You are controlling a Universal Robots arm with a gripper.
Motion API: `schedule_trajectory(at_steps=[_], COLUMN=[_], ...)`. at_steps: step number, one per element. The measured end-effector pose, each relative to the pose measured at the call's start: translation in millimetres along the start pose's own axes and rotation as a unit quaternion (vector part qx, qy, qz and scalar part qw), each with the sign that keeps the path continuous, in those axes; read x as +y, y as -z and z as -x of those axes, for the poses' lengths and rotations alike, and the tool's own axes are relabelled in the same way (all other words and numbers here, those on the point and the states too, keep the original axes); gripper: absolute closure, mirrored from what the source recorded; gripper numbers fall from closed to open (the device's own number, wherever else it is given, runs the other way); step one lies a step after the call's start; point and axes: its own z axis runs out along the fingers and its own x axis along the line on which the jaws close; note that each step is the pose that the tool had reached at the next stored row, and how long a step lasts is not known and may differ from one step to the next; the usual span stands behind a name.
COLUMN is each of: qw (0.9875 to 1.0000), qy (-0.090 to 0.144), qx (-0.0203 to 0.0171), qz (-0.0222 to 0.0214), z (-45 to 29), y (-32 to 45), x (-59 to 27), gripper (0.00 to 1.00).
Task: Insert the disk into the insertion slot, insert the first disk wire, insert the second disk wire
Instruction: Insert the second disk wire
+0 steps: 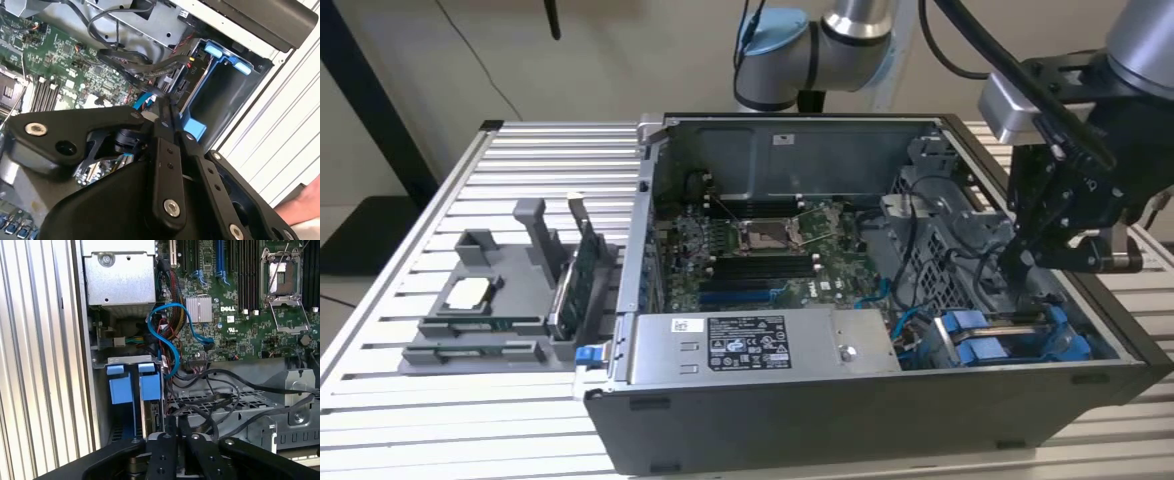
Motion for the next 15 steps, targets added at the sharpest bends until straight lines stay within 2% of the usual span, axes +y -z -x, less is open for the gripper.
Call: schedule_trajectory(at_steps=[1,8,11,12,15], qw=[1.0000,1.0000,1.0000,1.0000,1.0000], qy=[0.000,0.000,0.000,0.000,0.000], qx=[-0.0001,0.0000,-0.0001,0.0000,0.0003], qz=[0.0000,0.0000,-0.0002,-0.0002,-0.0003], z=[-0.5,-1.2,-1.1,-1.2,-1.2], y=[0.0,-0.6,-1.6,-1.6,-1.9], x=[0.0,-0.1,-0.1,-0.1,-0.1], gripper=[0.89,0.89,0.88,0.81,0.81])
